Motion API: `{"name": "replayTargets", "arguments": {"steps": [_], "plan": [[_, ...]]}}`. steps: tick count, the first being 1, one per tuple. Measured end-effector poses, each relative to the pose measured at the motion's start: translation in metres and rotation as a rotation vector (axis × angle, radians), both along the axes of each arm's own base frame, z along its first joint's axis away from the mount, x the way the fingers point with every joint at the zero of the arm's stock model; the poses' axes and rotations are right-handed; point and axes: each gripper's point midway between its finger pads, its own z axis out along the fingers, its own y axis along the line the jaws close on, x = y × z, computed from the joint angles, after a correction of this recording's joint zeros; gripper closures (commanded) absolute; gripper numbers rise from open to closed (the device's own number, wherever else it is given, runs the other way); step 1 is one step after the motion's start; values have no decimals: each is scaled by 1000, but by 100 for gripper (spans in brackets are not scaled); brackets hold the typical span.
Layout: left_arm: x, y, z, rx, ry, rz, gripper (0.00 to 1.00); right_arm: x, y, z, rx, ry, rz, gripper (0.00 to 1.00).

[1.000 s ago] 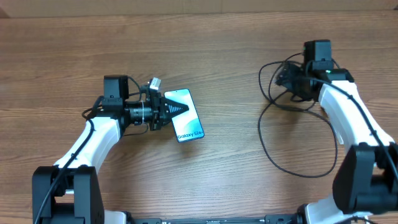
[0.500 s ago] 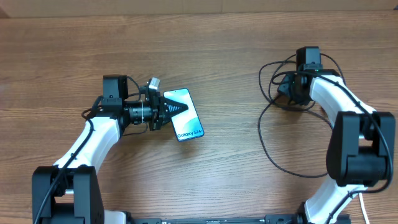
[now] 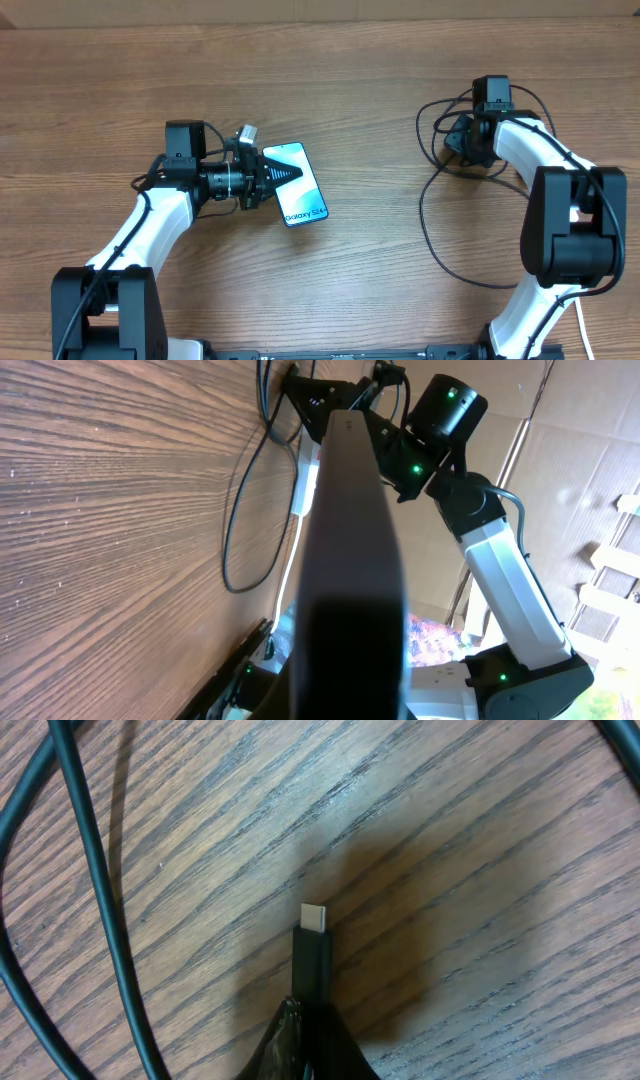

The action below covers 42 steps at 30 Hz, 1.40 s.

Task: Plug charger to phone and switch on socket
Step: 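Retract the right gripper toward the power strip, then lower the right gripper onto the black cable's USB-C plug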

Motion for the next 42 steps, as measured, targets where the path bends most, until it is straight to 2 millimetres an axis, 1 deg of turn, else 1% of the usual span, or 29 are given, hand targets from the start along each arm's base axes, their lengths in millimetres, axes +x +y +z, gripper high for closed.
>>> {"name": "replayTargets", "arguments": {"steps": [3,6,8,9,11,14,15,17,18,19,20,22,25,27,30,34,36,39,42], "plan": [[5,0,4,-6,-53,-4,96,-5,1,1,4,31,17,96],[15,-3,20,-43,-202,-30,96,-23,6,5,20,109,76,96],[19,-5,36,-79,-331,-62,96,-30,14,15,49,131,143,96],[20,-6,45,-98,-398,-82,96,-31,20,26,72,120,184,96],[21,-7,59,-123,-492,-110,96,-27,32,53,121,62,263,96],[19,-8,79,-156,-611,-154,96,-27,58,115,214,-88,406,96],[18,-9,83,-162,-636,-164,96,-32,67,140,247,-140,461,96],[16,-8,89,-174,-659,-179,96,-49,85,179,312,-210,558,96],[16,-8,91,-177,-658,-182,96,-61,94,195,346,-232,612,96],[16,-6,91,-179,-648,-179,96,-76,103,206,385,-234,661,96],[17,-4,91,-181,-631,-174,96,-83,107,210,405,-232,683,96],[19,1,92,-180,-607,-156,96,-111,122,214,479,-176,765,96],[26,14,92,-177,-557,-111,96,-144,148,209,568,-101,904,96],[29,21,92,-176,-523,-84,96,-158,163,205,602,-81,984,96],[36,27,92,-172,-488,-43,96,-172,185,200,639,-72,1085,96],[41,27,93,-167,-469,-15,96,-192,213,193,671,-42,1183,96],[43,25,92,-164,-456,-3,96,-198,226,192,668,-38,1224,96],[44,20,88,-159,-430,9,96,-203,241,189,640,-25,1250,96],[44,13,83,-151,-413,6,96,-209,249,185,614,8,1252,96]]}}
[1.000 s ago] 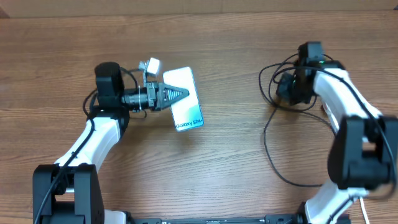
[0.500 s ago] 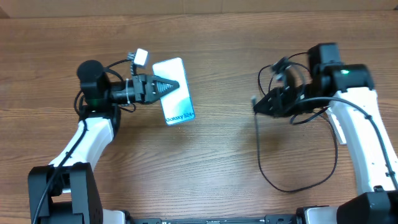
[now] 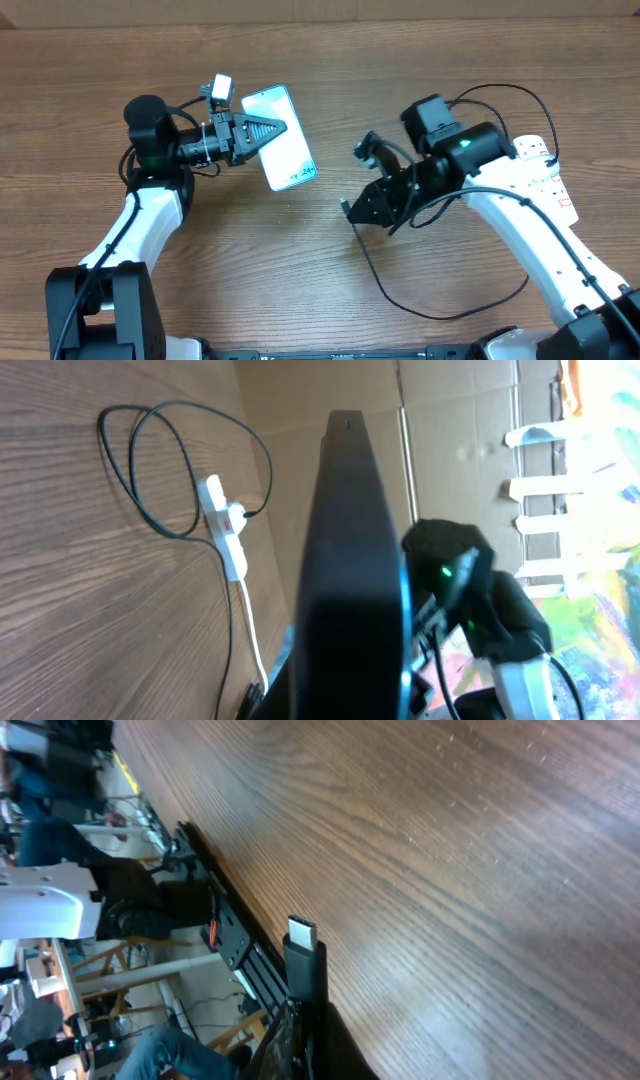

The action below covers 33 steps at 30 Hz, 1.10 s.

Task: Plug charger to phone and switch on socket
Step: 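Lower the right gripper onto the black cable's USB-C plug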

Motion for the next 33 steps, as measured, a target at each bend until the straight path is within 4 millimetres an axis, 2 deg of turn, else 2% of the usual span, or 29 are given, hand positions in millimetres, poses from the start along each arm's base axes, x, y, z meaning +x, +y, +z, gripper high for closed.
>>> {"name": "replayTargets", "arguments": {"steps": [6,10,21,33], "plan": [[-2,-17,-16,41,18,2,96,-14,12,-4,-37,14,29,96],[-1,-22,-26,73,25,19,96,-17,19,-4,-42,15,32,96],[5,-19,-32,109,-20,53,96,-9,34,-3,-35,-38,13,96],[3,-20,-31,105,-23,42,96,6,35,-9,-87,-99,-43,96]]}}
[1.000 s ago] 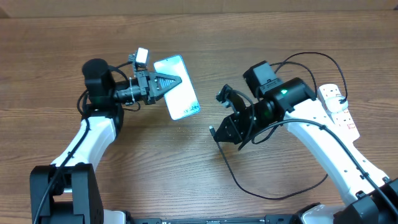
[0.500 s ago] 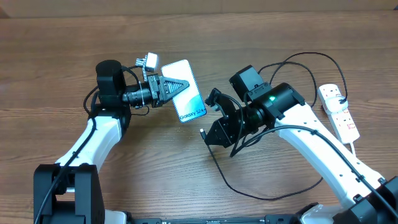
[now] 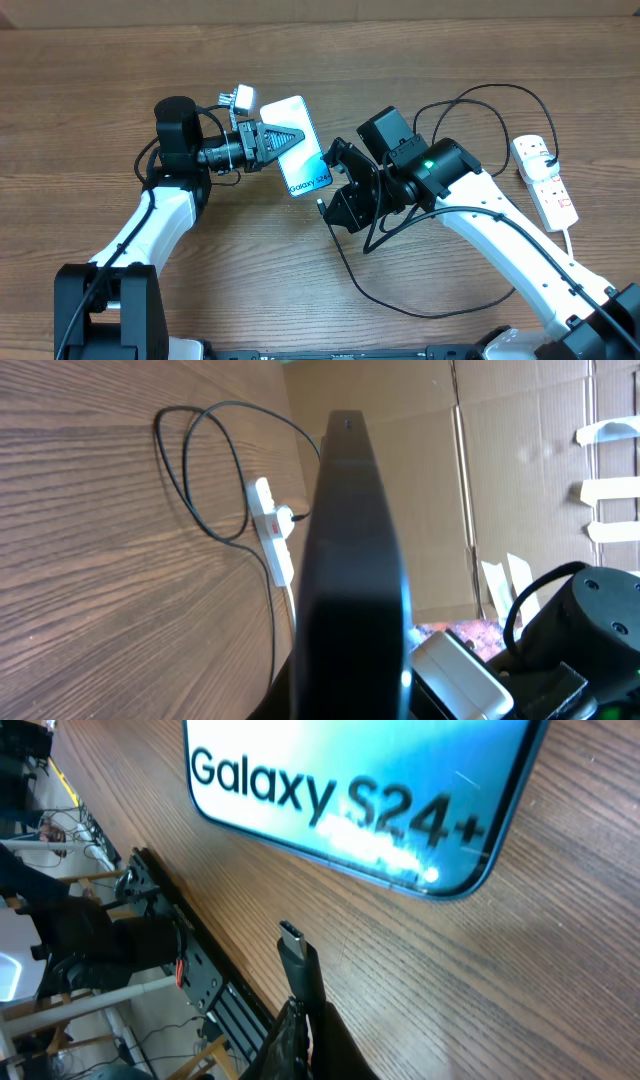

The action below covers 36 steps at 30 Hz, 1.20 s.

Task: Plug charger to phone and switch on socket
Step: 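Lower the right gripper onto the black cable's USB-C plug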

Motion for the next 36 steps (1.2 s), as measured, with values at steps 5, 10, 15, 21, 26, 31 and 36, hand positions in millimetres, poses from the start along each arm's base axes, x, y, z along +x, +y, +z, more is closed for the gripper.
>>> {"name": "replayTargets", "arguments": {"steps": [5,10,15,21,26,31,36], "plan": [[-4,-1,2,-11,0,-26,96,-1,1,1,5,4,2,96],[-8,-3,4,-21,-6,-52,96,-2,2,2,18,10,5,96],[-11,-3,6,-26,-23,-71,96,-3,8,7,56,14,18,96],[-13,-4,12,-34,-70,-95,96,-4,8,8,61,20,20,96],[-11,-2,12,-28,-93,-88,96,-2,-6,-5,-37,19,-18,66],[-1,14,8,-5,-109,-27,96,23,-21,-30,-153,-108,-76,47],[12,54,-17,40,17,115,96,36,-27,-71,-182,-171,-127,45]]}}
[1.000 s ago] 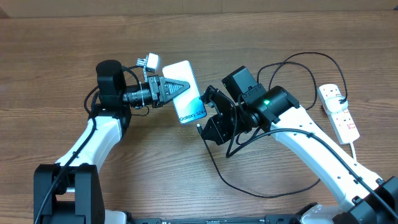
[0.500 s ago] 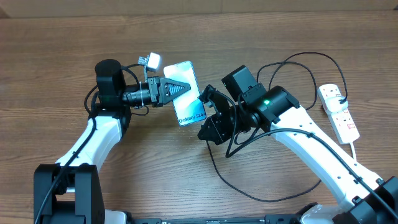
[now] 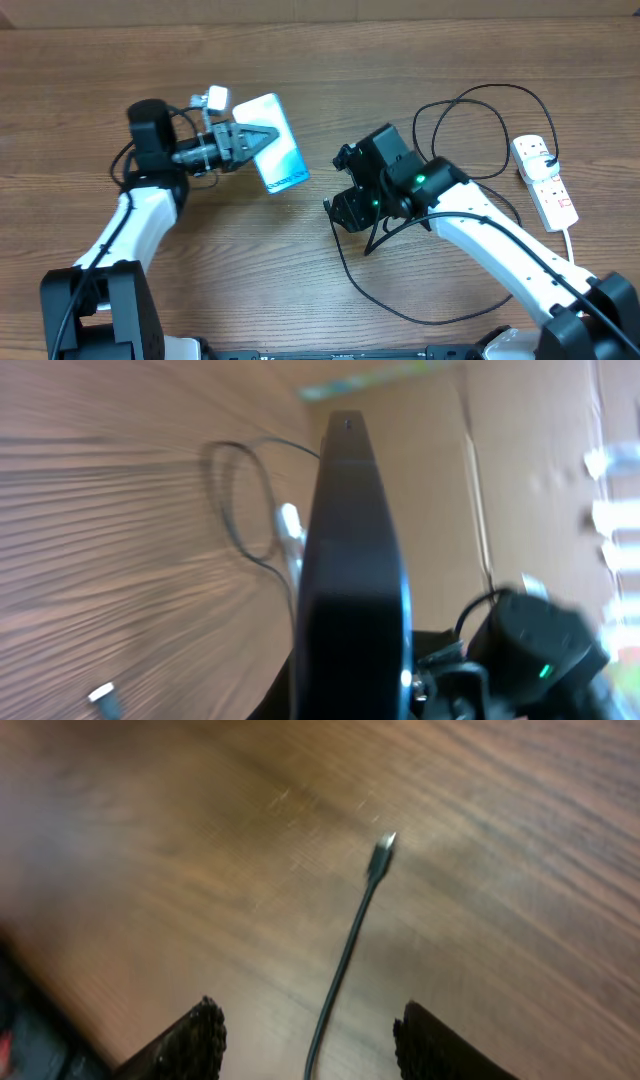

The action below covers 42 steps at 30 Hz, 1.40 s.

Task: Plug charger to phone and switch on socket
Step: 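Lower the right gripper onto the black cable's USB-C plug, then grasp the cable plug with the right gripper and lift it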

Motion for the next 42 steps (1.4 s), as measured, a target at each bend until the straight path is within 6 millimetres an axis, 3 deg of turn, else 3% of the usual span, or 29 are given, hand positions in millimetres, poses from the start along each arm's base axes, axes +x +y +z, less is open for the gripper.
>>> {"name": "replayTargets", "arguments": {"steps": [6,13,17,27,30,32,34,42], "plan": [[-5,31,-39,77,180,117,96,15,13,-34,17,-27,-60,49],[-11,32,-50,129,176,112,96,13,26,-72,-42,24,-115,59],[-10,33,-51,145,165,116,96,13,20,-99,-103,74,-202,62],[-9,34,-52,155,152,116,96,22,25,-101,-83,66,-302,68],[-9,34,-52,155,151,115,96,20,34,-102,-76,61,-309,76],[-9,34,-52,156,150,115,96,19,39,-103,-73,62,-317,92],[-9,34,-52,156,150,115,96,19,41,-105,-66,72,-336,96],[-9,34,-52,156,150,115,96,18,46,-105,-37,111,-342,96]]}}
